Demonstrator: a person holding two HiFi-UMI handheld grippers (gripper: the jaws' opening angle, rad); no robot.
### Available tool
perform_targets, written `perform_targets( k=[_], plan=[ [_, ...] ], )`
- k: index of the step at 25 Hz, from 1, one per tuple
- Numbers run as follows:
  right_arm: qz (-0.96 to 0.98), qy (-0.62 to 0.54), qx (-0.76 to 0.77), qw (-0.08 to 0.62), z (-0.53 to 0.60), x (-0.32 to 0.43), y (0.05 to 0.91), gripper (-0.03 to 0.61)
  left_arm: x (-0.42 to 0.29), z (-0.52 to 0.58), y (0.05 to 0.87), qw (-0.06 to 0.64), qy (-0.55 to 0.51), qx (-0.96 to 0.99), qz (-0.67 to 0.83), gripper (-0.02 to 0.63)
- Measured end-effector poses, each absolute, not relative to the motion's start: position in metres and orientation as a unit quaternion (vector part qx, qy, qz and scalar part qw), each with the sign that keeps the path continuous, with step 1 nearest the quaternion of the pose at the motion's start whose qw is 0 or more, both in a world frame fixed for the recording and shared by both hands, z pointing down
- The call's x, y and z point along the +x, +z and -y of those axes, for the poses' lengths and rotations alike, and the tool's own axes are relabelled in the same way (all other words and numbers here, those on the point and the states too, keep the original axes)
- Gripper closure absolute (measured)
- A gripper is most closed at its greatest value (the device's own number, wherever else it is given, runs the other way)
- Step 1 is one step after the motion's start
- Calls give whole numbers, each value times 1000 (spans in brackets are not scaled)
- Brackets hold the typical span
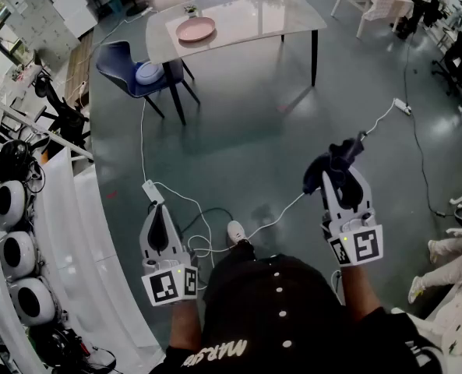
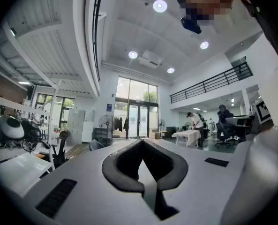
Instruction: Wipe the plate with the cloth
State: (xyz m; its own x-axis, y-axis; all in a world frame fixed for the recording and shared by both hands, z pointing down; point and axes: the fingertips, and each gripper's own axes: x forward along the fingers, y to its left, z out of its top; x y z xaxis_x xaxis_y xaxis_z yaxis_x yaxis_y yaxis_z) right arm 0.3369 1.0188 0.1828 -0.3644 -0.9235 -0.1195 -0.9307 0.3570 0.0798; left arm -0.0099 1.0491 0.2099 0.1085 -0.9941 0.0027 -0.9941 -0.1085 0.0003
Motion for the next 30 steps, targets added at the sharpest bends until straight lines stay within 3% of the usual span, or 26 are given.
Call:
perform_targets(
  k=[17, 18, 19, 20, 21, 30],
  plan=[
    [-825, 37, -562, 45, -1004, 339, 192, 440, -15, -1036, 229, -13, 47, 723, 689, 591],
    [-824, 35, -564, 44, -998, 340, 194, 440, -14, -1030, 230, -14, 49, 724, 687, 579],
    [-823, 34, -565, 44, -993, 340, 194, 440, -13, -1023, 231, -10, 50, 728, 684, 507],
    [-823, 35, -566, 44, -988, 340, 193, 440, -12, -1016, 232, -4, 49, 732, 680, 365],
    [-822, 36, -566, 43, -984, 339, 192, 440, -13, -1011, 232, 1, 47, 734, 677, 275],
    [-817, 43, -572, 49, -935, 318, 179, 440, -41, -959, 224, 0, 36, 730, 682, 249]
  ],
)
